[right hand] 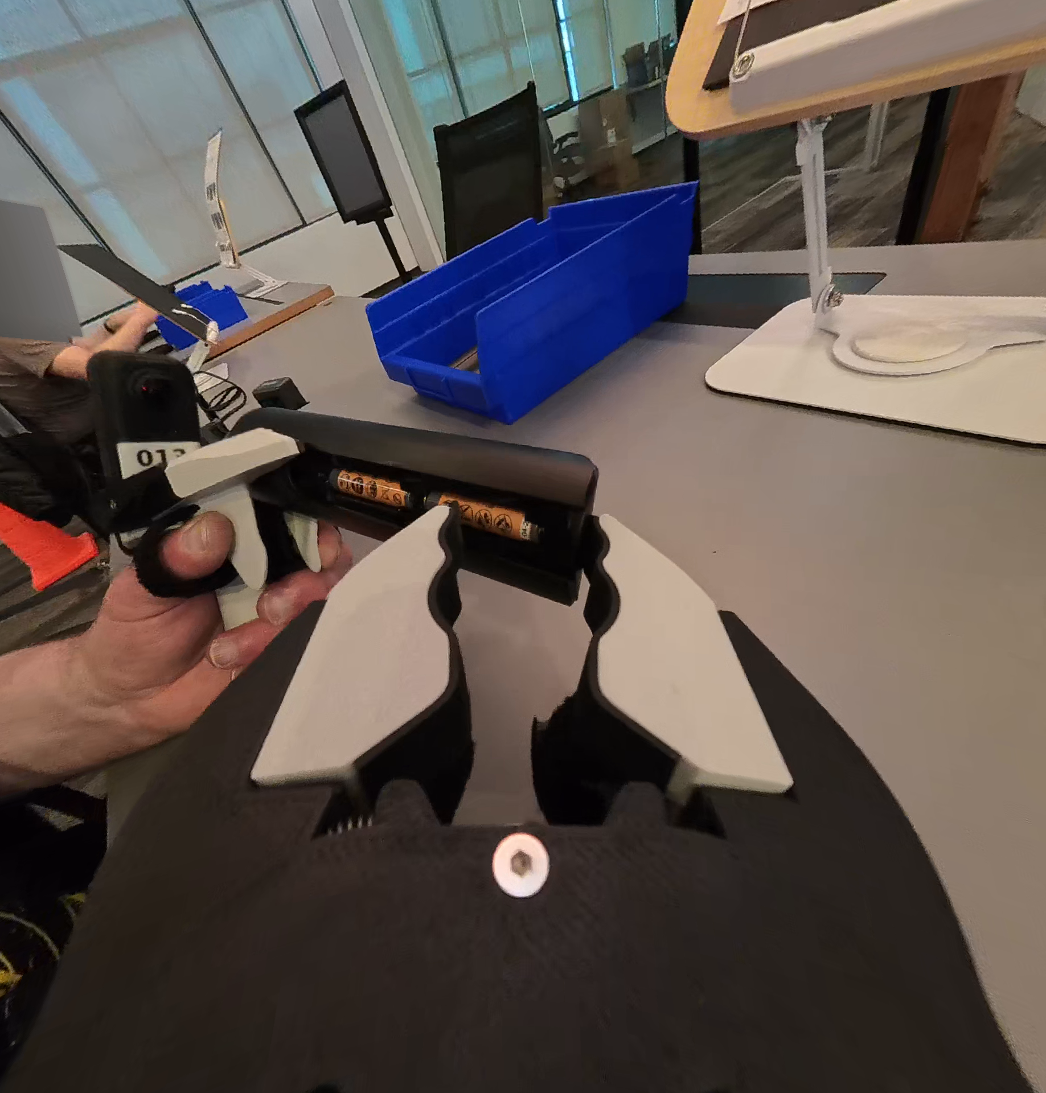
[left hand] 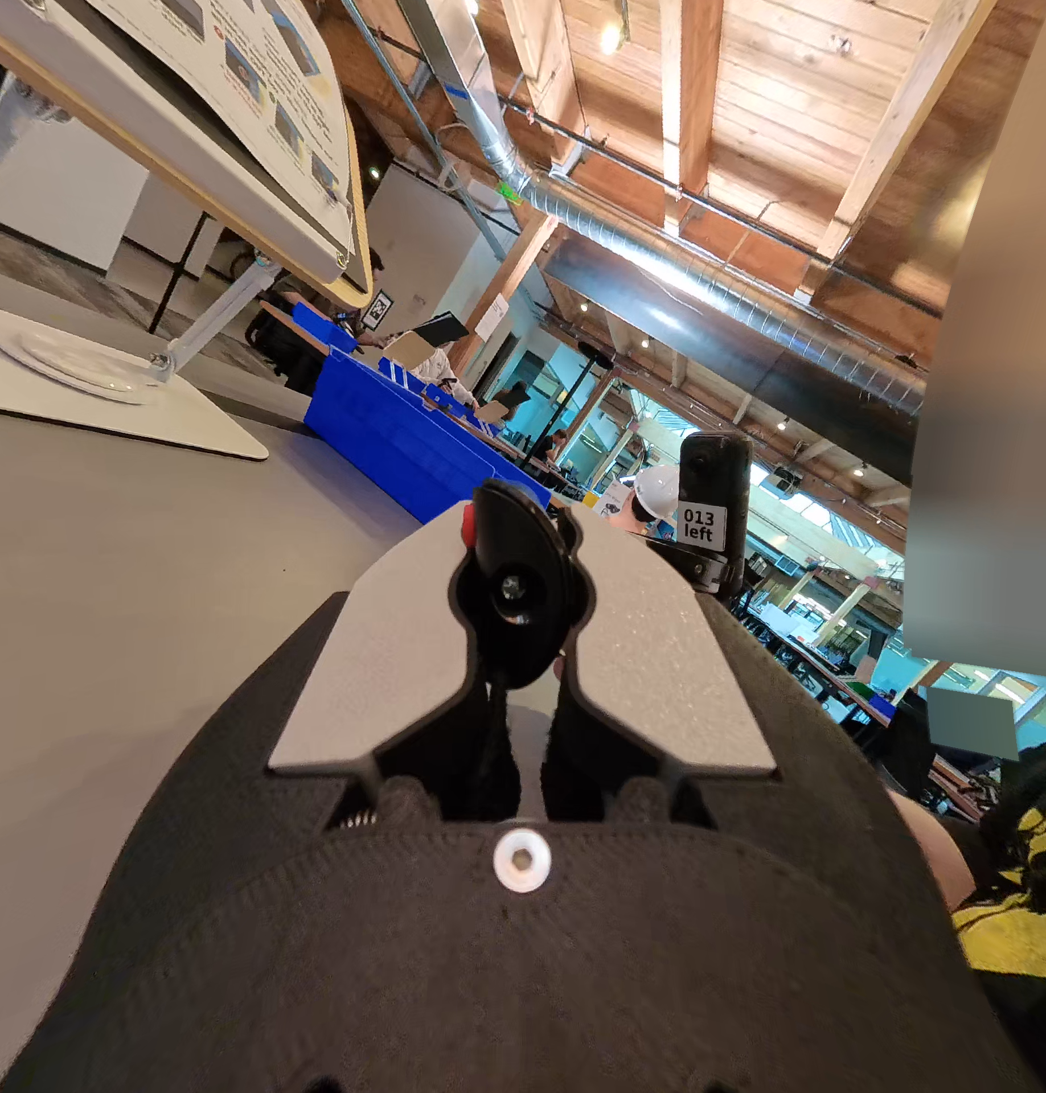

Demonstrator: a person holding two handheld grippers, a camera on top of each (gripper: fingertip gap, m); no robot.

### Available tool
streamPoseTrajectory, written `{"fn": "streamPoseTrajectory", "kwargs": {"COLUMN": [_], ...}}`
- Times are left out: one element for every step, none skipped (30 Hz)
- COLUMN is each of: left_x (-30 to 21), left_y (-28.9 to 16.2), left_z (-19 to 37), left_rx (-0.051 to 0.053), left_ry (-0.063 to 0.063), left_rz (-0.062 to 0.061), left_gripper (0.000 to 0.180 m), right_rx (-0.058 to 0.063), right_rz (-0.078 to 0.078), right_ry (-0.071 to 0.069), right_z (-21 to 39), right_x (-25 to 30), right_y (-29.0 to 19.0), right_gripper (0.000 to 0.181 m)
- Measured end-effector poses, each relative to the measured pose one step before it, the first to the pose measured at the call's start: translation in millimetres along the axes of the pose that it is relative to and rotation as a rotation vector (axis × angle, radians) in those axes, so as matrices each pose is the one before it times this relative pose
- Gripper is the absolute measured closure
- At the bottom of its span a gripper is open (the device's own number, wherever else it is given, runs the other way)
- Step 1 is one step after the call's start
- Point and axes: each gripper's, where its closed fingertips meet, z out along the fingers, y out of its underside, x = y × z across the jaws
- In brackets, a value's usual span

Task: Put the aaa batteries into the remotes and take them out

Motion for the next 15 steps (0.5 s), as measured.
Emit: {"fn": "streamPoseTrajectory", "kwargs": {"left_x": [-0.83,0.02,0.44,1.49,1.65,0.88,0.4,0.9,1.29,0.86,0.54,0.3,-0.1,-0.52,0.17], "left_y": [-0.56,-0.21,1.17,2.12,1.54,0.86,0.62,0.41,0.24,0.46,0.97,1.0,0.15,-0.66,-0.71], "left_z": [-0.33,0.51,1.3,1.53,1.02,0.33,0.36,0.23,0.29,0.39,0.45,0.22,-0.02,-0.32,-0.17], "left_rx": [0.0042,-0.004,-0.0107,-0.0111,-0.0054,-0.0025,-0.0057,-0.0073,-0.0092,-0.0091,-0.0069,-0.003,0.0005,-0.0015,-0.0045], "left_ry": [0.003,0.0003,-0.0046,-0.0035,-0.0019,-0.0004,0.0025,0.0045,0.0031,-0.0045,-0.0107,-0.0072,-0.0028,-0.0046,-0.0034], "left_rz": [0.0016,0.0179,0.0254,0.0237,0.0182,0.007,0.0021,0.0114,0.0161,0.0174,0.0186,0.0064,-0.0036,0.0052,0.0092], "left_gripper": [0.154,0.154,0.154,0.154,0.154,0.154,0.154,0.155,0.154,0.155,0.155,0.155,0.155,0.155,0.155], "right_rx": [0.0067,0.0001,-0.0049,-0.0012,-0.0004,-0.0089,-0.0031,0.0034,-0.0042,-0.0019,-0.0009,-0.0089,0.0005,-0.0005,-0.0007], "right_rz": [0.0068,0.003,0.005,0.0047,0.0011,-0.0111,-0.0101,0.0049,0.0058,0.0028,0.0057,0.001,-0.0004,0.0044,0.0013], "right_ry": [0.0039,0.0037,0.0086,0.0133,0.0059,0.0066,0.0083,0.0025,-0.0037,-0.0006,0.0068,-0.0001,-0.0016,-0.0004,-0.0012], "right_z": [1.55,1.41,0.61,-0.22,-0.29,-0.12,-0.17,-0.58,-0.76,-0.08,0.26,-0.23,0.33,1.05,0.68], "right_x": [0.13,0.58,1.78,1.92,-0.13,-0.37,-0.26,-0.15,-0.17,0.34,1.4,0.69,0.15,-0.32,-0.4], "right_y": [-0.67,-0.26,0.56,0.23,0.16,1.16,0.38,-0.65,0.21,0.26,0.94,1.67,0.2,0.24,0.29], "right_gripper": [0.141,0.139,0.138,0.135,0.131,0.129,0.127,0.127,0.127,0.127,0.127,0.127,0.127,0.127,0.127]}}
